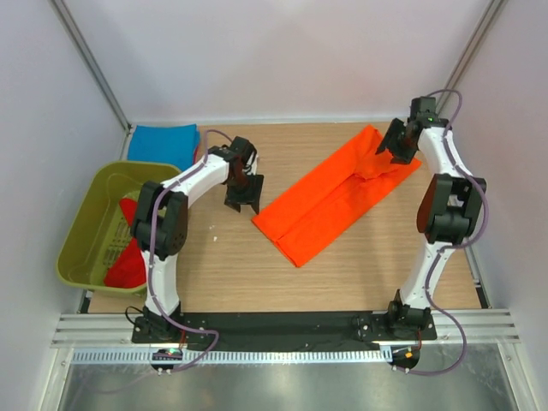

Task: Fold and stack the t-shirts
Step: Fold the tshirt

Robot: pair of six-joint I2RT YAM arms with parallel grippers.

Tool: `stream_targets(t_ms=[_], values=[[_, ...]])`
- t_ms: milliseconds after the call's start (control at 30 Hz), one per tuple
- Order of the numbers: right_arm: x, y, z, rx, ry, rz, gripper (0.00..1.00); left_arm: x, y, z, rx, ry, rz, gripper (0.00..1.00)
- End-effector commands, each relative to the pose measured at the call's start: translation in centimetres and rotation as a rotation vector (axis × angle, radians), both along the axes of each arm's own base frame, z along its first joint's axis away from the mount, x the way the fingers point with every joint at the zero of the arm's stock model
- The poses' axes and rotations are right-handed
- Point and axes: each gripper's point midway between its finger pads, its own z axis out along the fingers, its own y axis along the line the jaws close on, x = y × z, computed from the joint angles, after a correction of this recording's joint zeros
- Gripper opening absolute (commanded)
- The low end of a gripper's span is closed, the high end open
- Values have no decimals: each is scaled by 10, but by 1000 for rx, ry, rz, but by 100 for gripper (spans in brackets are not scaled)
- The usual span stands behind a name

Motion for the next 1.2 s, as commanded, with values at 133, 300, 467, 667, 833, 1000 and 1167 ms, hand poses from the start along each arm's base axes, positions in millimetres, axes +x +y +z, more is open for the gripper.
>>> stream_targets(t_ms=[133, 300, 467, 667, 833, 1000, 1167], values=[[-47, 25, 78, 91, -96, 20, 62, 17, -1, -3, 17, -37, -87, 62], [-72, 36, 79, 126, -111, 45, 63, 14, -3, -10, 7, -13, -110, 61], [-91, 44, 73, 152, -105, 54, 63, 4, -21, -10, -106, 18, -134, 59], [-105, 48, 64, 157, -75, 69, 63, -5, -18, -25, -88, 65, -133, 51], [-113, 52, 68, 175, -85, 64, 61, -6, -13, -36, -54, 83, -124, 45], [-124, 53, 66, 172, -80, 62, 61, -17, -20, -35, -116, 126, -101, 8], [-129, 45, 57, 146, -60, -5, 61, -37, -10, -31, -101, 152, 31, 0]])
